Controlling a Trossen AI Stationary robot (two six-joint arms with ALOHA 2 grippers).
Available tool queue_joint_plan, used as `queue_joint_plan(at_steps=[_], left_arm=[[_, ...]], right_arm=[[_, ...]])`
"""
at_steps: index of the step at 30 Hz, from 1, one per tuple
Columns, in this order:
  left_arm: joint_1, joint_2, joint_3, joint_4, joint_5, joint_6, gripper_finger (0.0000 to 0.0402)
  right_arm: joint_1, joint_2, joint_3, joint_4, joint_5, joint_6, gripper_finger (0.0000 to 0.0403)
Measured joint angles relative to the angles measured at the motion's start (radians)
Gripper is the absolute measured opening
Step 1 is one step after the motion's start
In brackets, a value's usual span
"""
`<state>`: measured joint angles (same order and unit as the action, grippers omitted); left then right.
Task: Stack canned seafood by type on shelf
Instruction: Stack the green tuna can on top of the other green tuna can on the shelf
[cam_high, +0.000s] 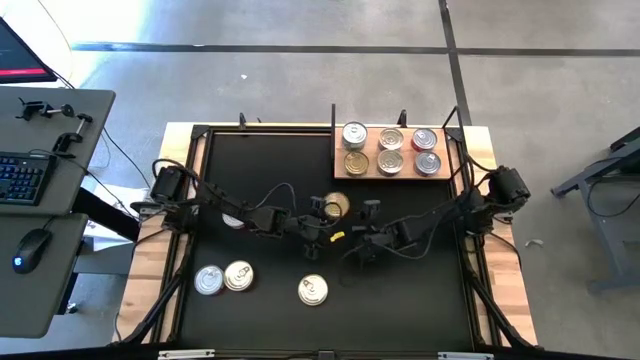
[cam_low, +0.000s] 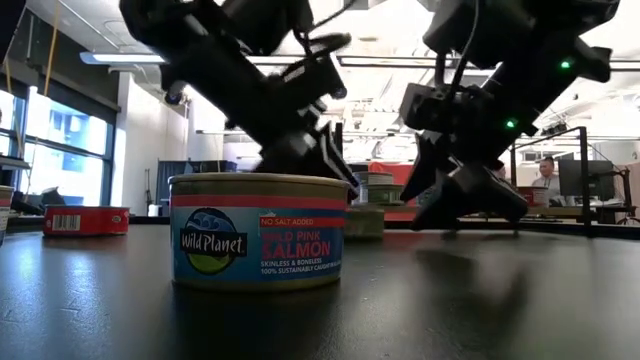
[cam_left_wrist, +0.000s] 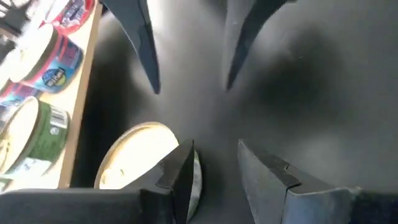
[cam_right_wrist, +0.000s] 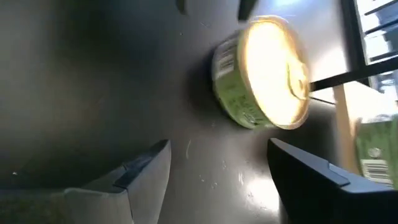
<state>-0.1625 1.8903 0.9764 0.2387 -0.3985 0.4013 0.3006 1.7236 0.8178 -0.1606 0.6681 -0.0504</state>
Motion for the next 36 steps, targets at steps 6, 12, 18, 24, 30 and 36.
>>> queue_joint_plan(at_steps=[6,12,18,24,30,36], left_arm=[[0.055,0.056,-0.001,0.042,-0.044,0.08,0.0119],[0.102,0.086,0.001,0.023,-0.039,0.048,0.0114],[0.105,0.094,0.004,0.036,0.04,0.074,0.0031],[0.054,0.077,0.006,0.063,0.08,0.046,0.0007],[-0.005,0.069,0.049,0.061,0.087,0.0,0.0002],[-0.012,0.04,0.064,0.057,0.083,-0.137,0.0001]], right_arm=[[-0.01,0.0,0.0,0.044,-0.08,0.092,0.0256],[0.056,0.0,0.0,0.065,-0.124,0.284,0.0256],[0.156,0.001,0.019,0.091,-0.117,0.313,0.0256],[0.212,0.001,0.066,0.07,-0.075,0.201,0.0256],[0.228,0.001,0.13,-0.025,0.0,0.075,0.0256],[0.193,0.002,0.135,-0.093,0.048,0.019,0.0256]])
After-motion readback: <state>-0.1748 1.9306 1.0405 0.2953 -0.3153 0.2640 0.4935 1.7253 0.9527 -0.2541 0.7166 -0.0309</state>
